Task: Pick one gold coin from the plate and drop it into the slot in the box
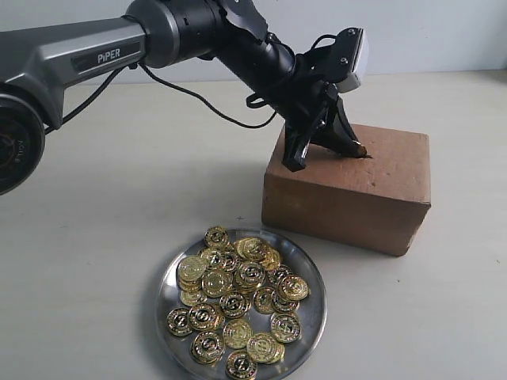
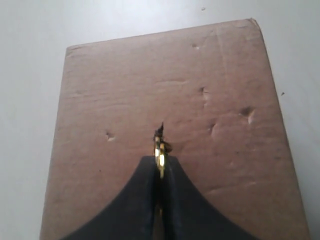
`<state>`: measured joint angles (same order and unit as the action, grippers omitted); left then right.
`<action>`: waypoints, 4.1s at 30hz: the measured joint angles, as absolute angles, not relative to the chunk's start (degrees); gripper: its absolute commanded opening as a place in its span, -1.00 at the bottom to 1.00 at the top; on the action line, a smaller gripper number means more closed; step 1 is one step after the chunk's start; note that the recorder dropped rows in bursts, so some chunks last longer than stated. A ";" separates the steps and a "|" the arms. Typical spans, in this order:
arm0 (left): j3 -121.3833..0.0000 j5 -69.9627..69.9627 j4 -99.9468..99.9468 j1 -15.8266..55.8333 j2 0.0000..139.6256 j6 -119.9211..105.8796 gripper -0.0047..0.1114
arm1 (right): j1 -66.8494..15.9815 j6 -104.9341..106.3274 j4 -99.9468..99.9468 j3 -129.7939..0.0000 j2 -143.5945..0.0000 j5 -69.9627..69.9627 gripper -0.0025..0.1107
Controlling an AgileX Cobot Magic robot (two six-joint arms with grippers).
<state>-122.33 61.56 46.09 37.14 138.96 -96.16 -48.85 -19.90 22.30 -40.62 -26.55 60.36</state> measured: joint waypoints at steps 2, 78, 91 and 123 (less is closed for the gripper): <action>-122.33 61.52 46.09 37.14 138.96 -95.69 -0.92 | -48.85 -19.90 22.30 -40.62 -26.55 60.36 0.62; -57.39 61.02 42.12 27.20 43.94 -74.82 -0.92 | -26.11 -24.17 31.37 -27.58 -15.92 31.85 0.62; -46.22 61.28 42.20 5.00 8.97 -74.82 -0.92 | -6.18 -24.17 31.65 -27.58 -0.22 31.76 0.62; -29.36 17.21 42.99 4.64 0.05 -74.82 -0.92 | -4.90 -24.17 26.33 -18.92 -0.10 32.05 0.62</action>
<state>-29.36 17.21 42.99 4.64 0.05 -74.82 -4.90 -24.17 26.33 -18.92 -0.10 32.05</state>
